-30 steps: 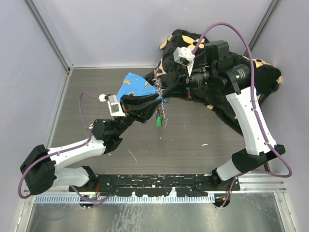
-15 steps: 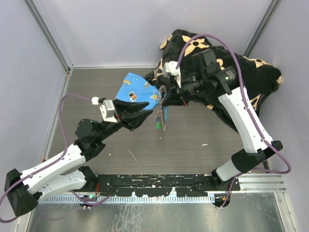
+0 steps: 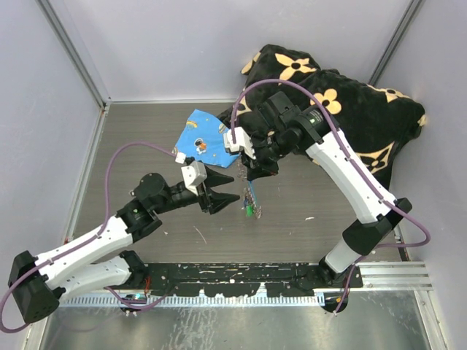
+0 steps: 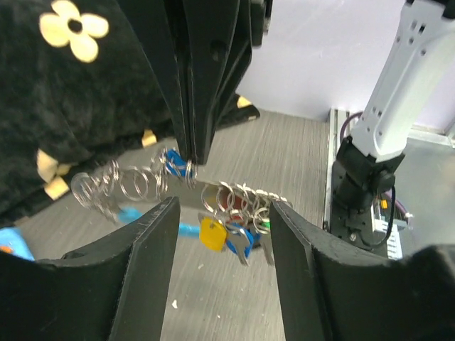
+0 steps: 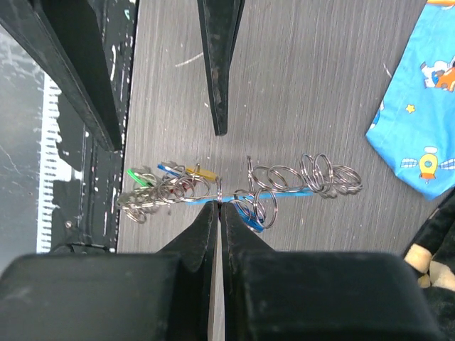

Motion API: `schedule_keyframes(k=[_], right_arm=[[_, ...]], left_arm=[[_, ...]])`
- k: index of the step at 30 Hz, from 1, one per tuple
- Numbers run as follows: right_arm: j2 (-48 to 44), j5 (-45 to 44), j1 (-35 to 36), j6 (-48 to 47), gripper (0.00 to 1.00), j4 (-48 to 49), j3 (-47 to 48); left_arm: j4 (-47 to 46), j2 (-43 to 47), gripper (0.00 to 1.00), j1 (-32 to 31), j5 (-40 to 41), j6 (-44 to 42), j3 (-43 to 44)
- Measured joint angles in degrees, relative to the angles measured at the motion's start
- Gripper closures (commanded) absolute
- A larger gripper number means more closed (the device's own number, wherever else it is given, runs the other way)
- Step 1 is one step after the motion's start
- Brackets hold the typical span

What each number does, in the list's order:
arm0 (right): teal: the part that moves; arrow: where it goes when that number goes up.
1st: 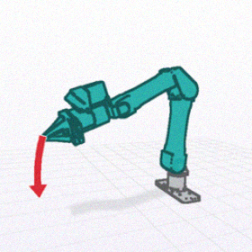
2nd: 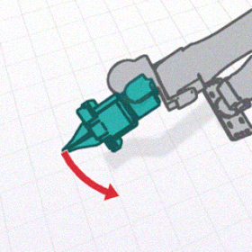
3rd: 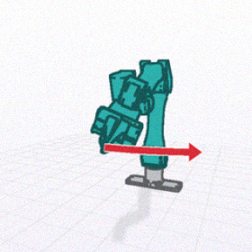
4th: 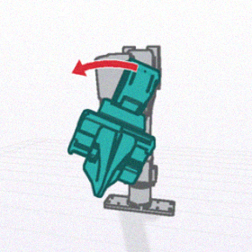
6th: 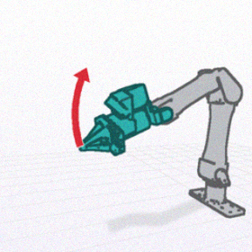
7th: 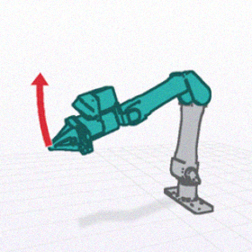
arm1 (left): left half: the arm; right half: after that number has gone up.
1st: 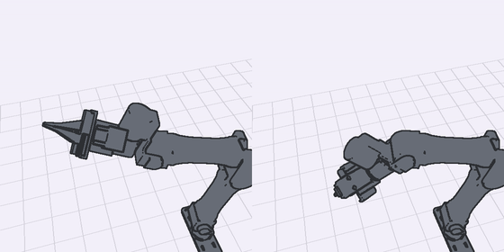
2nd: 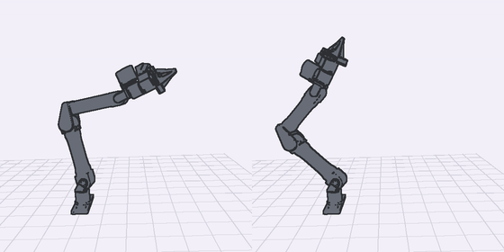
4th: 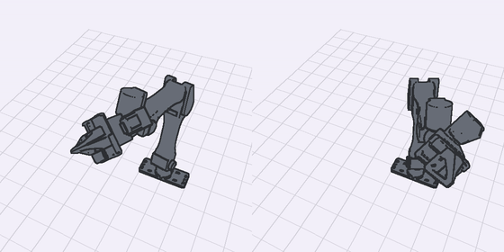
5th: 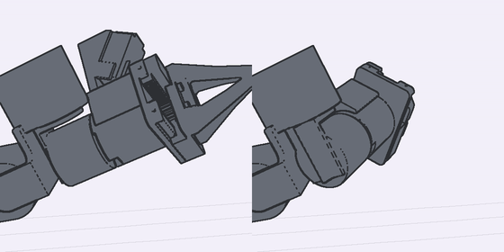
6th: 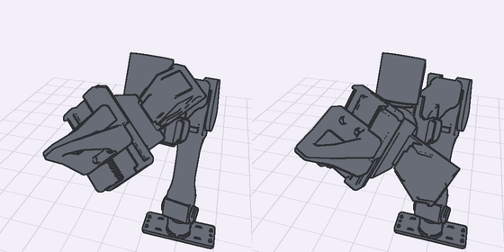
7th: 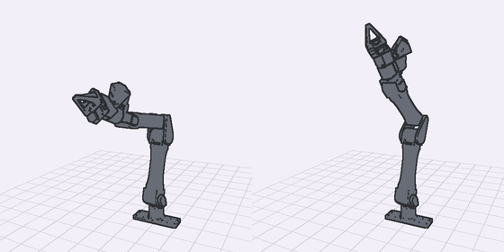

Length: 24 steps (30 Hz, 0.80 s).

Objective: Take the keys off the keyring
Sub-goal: Remove the key from the keyring.

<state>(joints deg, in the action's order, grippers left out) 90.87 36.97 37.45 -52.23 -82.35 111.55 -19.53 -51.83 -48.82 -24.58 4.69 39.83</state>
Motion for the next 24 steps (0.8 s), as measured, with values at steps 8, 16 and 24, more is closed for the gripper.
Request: schedule_keyframes(k=[8, 16, 24], right_arm=[[1.0, -4.2, 1.9, -1.9, 0.99, -1.6, -1.0], [1.6, -4.5, 2.6, -2.1, 0.99, -1.8, -1.1], [2.0, -4.3, 2.6, -2.1, 0.99, -1.9, -1.2]], left_arm=[[-8.9, -5.2, 0.57, 0.0, 0.1, 0.4, -5.4], [-16.9, -10.3, 0.66, 0.0, 0.3, 0.9, -5.4], [-18.2, -11.3, 0.71, 0.0, 0.3, 0.9, -5.4]])
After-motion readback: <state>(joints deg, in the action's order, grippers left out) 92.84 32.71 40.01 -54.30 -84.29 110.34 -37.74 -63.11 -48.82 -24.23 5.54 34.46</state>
